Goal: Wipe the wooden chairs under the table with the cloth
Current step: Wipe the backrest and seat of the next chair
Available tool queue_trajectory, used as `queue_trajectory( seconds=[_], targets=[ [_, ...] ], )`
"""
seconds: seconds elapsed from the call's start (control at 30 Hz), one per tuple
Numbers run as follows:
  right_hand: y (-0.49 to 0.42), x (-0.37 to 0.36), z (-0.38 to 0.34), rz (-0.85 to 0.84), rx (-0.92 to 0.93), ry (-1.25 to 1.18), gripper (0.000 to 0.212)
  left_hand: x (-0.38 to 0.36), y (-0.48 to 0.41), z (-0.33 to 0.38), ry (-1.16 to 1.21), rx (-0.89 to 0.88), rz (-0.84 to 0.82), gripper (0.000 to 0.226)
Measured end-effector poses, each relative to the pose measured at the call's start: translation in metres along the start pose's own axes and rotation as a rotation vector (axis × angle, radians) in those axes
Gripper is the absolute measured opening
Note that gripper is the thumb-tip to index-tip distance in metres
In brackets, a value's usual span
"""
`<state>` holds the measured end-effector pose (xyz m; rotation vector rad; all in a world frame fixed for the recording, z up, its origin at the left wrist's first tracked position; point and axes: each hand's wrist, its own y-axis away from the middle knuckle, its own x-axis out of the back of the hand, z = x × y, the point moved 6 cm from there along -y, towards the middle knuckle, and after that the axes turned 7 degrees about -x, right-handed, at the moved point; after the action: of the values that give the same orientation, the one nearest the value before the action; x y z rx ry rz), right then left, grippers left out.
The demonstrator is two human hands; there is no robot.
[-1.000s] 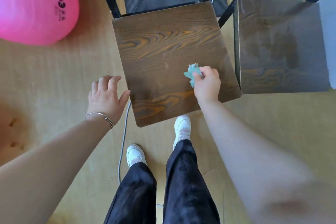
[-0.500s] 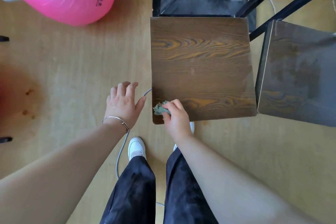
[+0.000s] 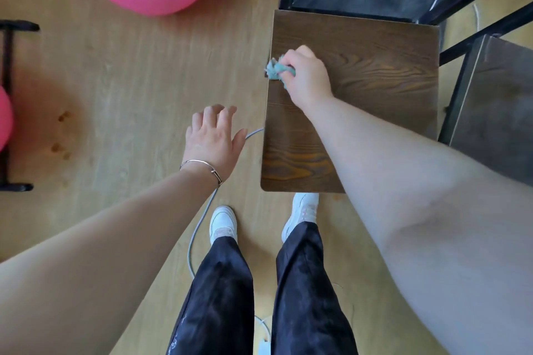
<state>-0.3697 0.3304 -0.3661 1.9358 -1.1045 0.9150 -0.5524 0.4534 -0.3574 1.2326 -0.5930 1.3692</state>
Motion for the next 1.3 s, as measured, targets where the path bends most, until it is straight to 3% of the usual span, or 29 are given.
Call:
queue_trajectory(
  seconds=[0.27, 0.47, 0.53, 0.7, 0.83, 1.0, 1.17, 1.3],
  targets=[
    [0.148, -0.047, 0.009, -0.188, 0.182, -0.096, 0.013, 0.001, 0.020, 0.001, 0.013, 0.022, -0.029, 0.052],
    [0.195, -0.060, 0.014, -0.263, 0.144, -0.145, 0.017, -0.006, 0.022, 0.019, 0.000, -0.011, -0.038, 0.050],
    [0.177, -0.039, 0.020, -0.185, 0.084, -0.182, 0.014, -0.008, 0.018, 0.025, -0.006, -0.011, -0.036, 0.050],
    [0.077, 0.051, 0.083, 0.212, -0.199, -0.175, 0.009, -0.007, 0.002, 0.045, 0.019, -0.013, -0.013, 0.050],
    [0.020, 0.070, 0.132, 0.239, -0.375, -0.124, 0.010, -0.007, -0.017, 0.061, 0.017, -0.008, 0.000, 0.050],
    [0.054, 0.045, 0.110, 0.171, -0.149, -0.071, 0.012, -0.015, -0.030, 0.077, 0.020, 0.018, -0.020, 0.051],
    [0.144, 0.001, 0.087, -0.085, 0.094, -0.070, 0.012, -0.019, -0.031, 0.094, 0.012, 0.001, -0.052, 0.050],
    [0.166, -0.007, 0.086, -0.180, 0.098, -0.145, 0.019, -0.024, -0.034, 0.108, -0.021, -0.030, -0.071, 0.050]
  ],
)
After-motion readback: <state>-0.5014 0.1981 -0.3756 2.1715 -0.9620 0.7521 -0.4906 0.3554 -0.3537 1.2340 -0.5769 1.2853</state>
